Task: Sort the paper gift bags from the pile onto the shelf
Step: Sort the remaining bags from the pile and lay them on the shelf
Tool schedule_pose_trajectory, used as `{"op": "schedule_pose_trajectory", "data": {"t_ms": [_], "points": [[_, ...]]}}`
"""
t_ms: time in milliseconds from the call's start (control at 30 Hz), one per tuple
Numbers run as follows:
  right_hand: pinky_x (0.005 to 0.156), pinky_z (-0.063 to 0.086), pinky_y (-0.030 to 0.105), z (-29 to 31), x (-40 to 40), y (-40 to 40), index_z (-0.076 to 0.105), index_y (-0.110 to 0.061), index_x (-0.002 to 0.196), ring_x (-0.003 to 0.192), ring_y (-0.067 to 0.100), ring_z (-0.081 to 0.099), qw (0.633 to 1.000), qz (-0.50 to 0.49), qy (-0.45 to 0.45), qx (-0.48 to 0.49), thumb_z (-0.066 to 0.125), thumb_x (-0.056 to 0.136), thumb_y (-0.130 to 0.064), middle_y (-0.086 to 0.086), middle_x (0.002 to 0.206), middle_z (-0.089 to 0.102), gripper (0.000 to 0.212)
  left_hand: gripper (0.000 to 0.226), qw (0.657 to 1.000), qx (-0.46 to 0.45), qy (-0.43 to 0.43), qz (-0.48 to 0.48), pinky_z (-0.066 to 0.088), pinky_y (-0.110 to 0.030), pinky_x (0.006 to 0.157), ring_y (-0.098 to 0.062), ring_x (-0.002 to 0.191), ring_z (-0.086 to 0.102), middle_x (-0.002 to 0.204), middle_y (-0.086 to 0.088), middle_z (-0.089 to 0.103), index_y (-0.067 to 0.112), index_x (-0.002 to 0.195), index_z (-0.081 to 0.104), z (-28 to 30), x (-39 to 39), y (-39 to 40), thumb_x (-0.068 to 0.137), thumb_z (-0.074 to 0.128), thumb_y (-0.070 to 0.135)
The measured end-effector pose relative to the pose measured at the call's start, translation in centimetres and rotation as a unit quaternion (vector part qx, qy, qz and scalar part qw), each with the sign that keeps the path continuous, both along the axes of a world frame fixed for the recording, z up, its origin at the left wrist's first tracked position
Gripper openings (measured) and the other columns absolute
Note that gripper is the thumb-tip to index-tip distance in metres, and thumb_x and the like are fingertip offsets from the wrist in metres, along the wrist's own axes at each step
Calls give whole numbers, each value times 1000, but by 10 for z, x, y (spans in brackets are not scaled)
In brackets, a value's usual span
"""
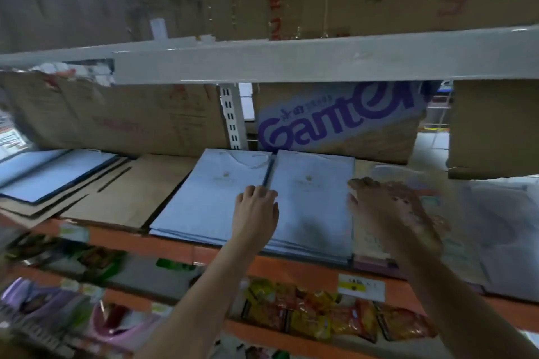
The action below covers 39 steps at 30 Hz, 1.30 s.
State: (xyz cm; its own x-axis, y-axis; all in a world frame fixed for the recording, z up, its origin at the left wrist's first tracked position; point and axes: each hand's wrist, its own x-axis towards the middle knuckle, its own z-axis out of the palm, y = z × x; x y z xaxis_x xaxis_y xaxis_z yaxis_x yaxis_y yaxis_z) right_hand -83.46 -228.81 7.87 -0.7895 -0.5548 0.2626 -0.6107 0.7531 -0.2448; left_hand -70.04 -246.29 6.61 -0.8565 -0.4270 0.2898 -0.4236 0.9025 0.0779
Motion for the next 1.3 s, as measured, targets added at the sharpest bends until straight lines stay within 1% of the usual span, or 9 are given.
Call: {"op": "schedule_pose_trajectory", "data": {"t_ms": [100, 400, 533, 700, 833, 933, 1067, 1167, 1300], "points": [[97, 40, 36, -6, 42, -70, 46, -7, 132, 122, 27, 45, 996, 55, -51, -49, 40, 96, -19, 12, 132, 50, 38, 37, 999, -7, -14, 31, 32, -36, 99, -23, 125, 39, 135, -1, 50, 20, 132, 48, 4, 49, -59, 98, 37, 30], [99, 37, 34, -10, 162, -268, 50, -8, 128, 123, 27, 42, 976, 191, -87, -56, 40, 96, -19, 11, 130, 51, 36, 35, 987, 6, -27, 157, 32, -35, 100, -21, 125, 38, 135, 2, 49, 25, 130, 48, 4, 194, -220, 98, 36, 32], [94, 43, 36, -17, 196, -341, 54, -8, 124, 115, 26, 48, 964, 240, -107, -43, 40, 95, -20, 11, 124, 55, 34, 35, 978, 29, -22, 205, 32, -35, 102, -20, 128, 36, 135, 3, 48, 27, 130, 48, -5, 232, -278, 98, 38, 33], [90, 41, 32, -14, 212, -435, 54, -9, 117, 111, 25, 49, 951, 288, -108, 2, 41, 94, -20, 10, 121, 54, 29, 33, 967, 26, -25, 253, 33, -33, 95, -20, 122, 40, 130, 3, 50, 26, 126, 51, -18, 260, -353, 98, 35, 34], [94, 40, 33, -3, 218, -518, 54, -9, 121, 114, 24, 48, 932, 343, -117, -32, 43, 93, -18, 11, 123, 54, 31, 32, 958, 17, -19, 287, 35, -35, 93, -21, 119, 43, 126, 2, 54, 26, 123, 55, -19, 277, -419, 97, 37, 34], [94, 41, 32, -3, 221, -575, 52, -9, 124, 115, 24, 50, 923, 352, -156, -23, 40, 95, -20, 10, 126, 53, 33, 32, 946, 9, -37, 322, 37, -34, 90, -22, 118, 44, 123, 1, 56, 25, 121, 56, -14, 287, -472, 97, 38, 34], [93, 42, 33, -14, 219, -637, 49, -8, 128, 117, 26, 49, 917, 346, -195, 22, 38, 95, -23, 12, 130, 51, 38, 31, 930, 11, -15, 367, 38, -34, 87, -26, 115, 47, 122, -3, 58, 19, 117, 59, -8, 302, -532, 96, 39, 30], [87, 43, 33, -24, 216, -662, 53, -3, 116, 110, 29, 52, 920, 318, -218, 69, 39, 95, -24, 15, 123, 54, 33, 33, 920, 29, -20, 390, 39, -35, 87, -25, 114, 47, 124, -2, 56, 21, 119, 58, -6, 316, -565, 96, 35, 30], [69, 39, 29, -32, 213, -689, 57, 1, 99, 96, 27, 55, 923, 289, -237, 96, 42, 95, -27, 15, 106, 60, 31, 34, 912, 49, -18, 407, 40, -37, 87, -26, 115, 46, 123, -6, 55, 19, 120, 58, -5, 336, -617, 97, 36, 31]]}}
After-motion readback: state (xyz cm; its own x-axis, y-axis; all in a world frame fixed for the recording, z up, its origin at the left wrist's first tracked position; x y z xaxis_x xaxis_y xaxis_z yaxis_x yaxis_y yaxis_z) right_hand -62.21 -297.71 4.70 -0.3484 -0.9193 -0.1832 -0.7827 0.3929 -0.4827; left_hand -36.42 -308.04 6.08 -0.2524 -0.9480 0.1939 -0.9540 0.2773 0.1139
